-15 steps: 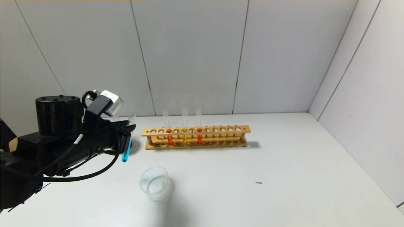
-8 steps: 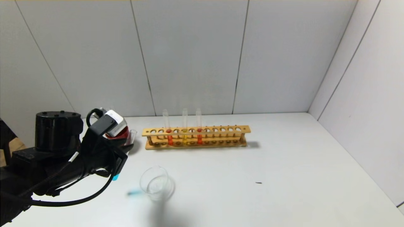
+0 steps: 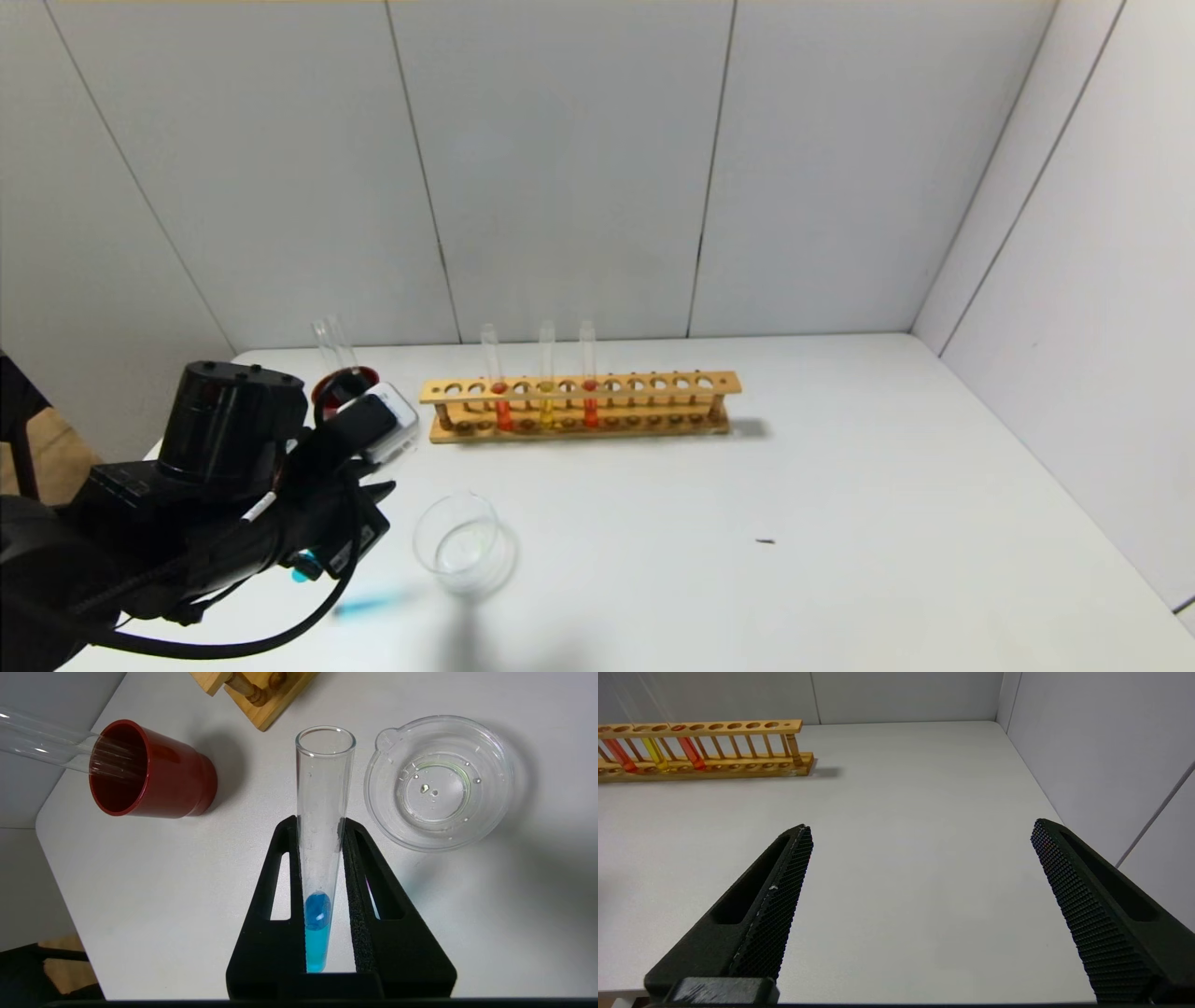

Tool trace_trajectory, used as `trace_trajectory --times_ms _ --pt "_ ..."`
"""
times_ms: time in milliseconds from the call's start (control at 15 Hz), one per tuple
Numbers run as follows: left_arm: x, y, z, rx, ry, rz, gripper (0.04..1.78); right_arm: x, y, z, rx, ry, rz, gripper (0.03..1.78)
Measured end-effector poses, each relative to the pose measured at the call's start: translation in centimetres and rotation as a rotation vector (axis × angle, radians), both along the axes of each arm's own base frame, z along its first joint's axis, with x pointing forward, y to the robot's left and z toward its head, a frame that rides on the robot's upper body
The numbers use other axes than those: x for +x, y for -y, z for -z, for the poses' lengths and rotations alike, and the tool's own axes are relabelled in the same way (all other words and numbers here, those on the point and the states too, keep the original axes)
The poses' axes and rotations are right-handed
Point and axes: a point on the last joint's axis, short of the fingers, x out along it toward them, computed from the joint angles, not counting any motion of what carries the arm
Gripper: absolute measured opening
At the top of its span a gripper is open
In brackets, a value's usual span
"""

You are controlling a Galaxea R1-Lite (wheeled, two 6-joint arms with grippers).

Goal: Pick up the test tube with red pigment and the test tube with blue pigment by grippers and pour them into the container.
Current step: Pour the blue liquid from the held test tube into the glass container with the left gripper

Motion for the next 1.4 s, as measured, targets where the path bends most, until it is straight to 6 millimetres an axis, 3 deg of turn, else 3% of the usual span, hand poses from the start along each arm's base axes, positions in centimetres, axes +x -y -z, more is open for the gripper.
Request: trace_trajectory --times_ms 333,800,1067,1400 --pt "0.4 2.4 0.8 0.205 0.022 -0.027 0.32 0.0 0.0 0.0 0.000 0.000 0.000 1.71" --pt "-0.1 4.4 1.2 0.342 -0.096 0.056 0.32 0.0 0.0 0.0 0.000 0.000 -0.001 1.71" --pt "-0.7 4.9 1.3 0.407 -0.148 0.093 0.32 0.0 0.0 0.0 0.000 0.000 0.000 1.71" --pt "-0.6 5.3 0.1 0.468 -0.225 0.113 0.32 0.0 0.0 0.0 0.000 0.000 0.000 1.71"
